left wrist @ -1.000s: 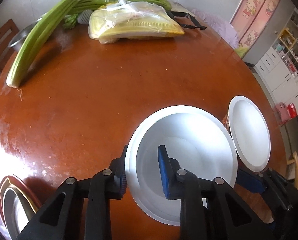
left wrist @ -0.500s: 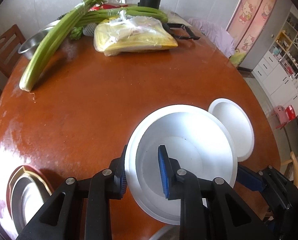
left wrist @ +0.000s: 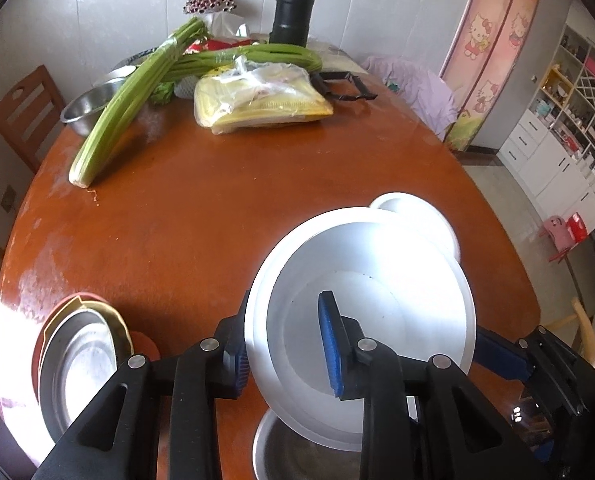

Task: Organize plates and bowls
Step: 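Grasp the white bowl's rim with the left tool and lift it, then lower the white bowl into the steel bowl with the left tool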

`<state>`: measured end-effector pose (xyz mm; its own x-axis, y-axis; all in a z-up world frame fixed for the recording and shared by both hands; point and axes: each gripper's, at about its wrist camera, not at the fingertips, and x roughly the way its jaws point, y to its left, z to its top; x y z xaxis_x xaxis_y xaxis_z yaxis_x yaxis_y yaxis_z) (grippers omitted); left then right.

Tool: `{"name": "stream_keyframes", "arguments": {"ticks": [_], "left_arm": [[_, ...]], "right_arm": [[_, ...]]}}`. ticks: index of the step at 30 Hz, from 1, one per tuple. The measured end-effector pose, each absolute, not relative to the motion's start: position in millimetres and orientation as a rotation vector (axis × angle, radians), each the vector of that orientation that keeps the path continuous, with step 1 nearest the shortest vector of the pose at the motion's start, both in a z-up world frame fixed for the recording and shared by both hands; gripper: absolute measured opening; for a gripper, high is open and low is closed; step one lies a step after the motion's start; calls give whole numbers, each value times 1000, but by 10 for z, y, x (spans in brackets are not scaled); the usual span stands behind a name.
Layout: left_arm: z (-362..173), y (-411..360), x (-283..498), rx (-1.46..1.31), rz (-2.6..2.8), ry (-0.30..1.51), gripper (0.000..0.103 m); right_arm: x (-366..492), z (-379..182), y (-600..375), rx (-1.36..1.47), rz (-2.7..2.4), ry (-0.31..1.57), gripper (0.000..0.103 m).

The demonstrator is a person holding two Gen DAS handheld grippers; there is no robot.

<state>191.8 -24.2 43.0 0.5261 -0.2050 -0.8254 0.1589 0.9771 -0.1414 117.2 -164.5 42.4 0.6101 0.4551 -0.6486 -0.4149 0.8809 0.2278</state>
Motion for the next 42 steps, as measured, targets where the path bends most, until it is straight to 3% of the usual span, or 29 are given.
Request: {"name": "stream_keyframes", "arguments": {"ticks": [17,42], "left_arm": [[626,-327,1390,-58,-238,947,31],[104,-475,1126,-30,-230,1047,31]], "right_arm": [[688,597,-1794,53,535,726,60],[450,170,-1864,29,544,826,60]]}}
